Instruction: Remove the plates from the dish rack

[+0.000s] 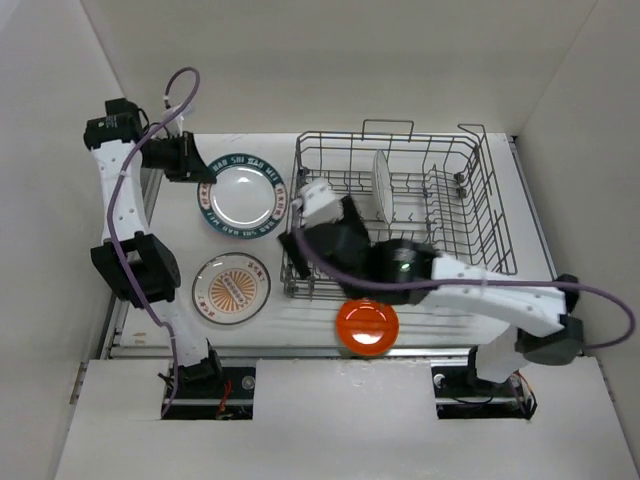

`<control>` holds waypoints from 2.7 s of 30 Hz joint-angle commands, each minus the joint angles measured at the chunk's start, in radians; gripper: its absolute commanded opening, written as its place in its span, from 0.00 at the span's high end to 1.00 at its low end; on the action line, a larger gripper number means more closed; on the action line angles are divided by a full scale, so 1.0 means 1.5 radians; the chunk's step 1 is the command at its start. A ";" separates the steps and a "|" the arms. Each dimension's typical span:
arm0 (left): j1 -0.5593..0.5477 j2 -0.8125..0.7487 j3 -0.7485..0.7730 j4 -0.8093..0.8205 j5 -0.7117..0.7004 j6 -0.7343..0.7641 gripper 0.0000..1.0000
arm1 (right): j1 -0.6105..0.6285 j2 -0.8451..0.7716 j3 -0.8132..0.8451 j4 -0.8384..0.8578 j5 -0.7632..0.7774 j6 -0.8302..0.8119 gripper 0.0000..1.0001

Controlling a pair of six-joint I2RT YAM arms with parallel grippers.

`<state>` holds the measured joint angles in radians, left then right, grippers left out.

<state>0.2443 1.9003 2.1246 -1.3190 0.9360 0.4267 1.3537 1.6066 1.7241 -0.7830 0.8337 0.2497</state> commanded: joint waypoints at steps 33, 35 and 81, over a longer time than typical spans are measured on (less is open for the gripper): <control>0.074 -0.079 -0.444 0.021 -0.372 0.084 0.30 | -0.513 0.128 0.022 -0.014 -0.232 0.147 0.21; 0.074 -0.092 -0.444 0.021 -0.372 0.084 0.30 | -0.527 0.159 0.045 -0.006 -0.242 0.134 0.27; -0.127 -0.110 -0.158 -0.168 -0.094 0.064 0.01 | 0.068 0.356 0.136 0.025 0.335 -0.303 1.00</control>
<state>0.0956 1.7382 1.9549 -1.3220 0.7879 0.4965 1.4536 2.1262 1.8580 -0.7547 1.2598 -0.2176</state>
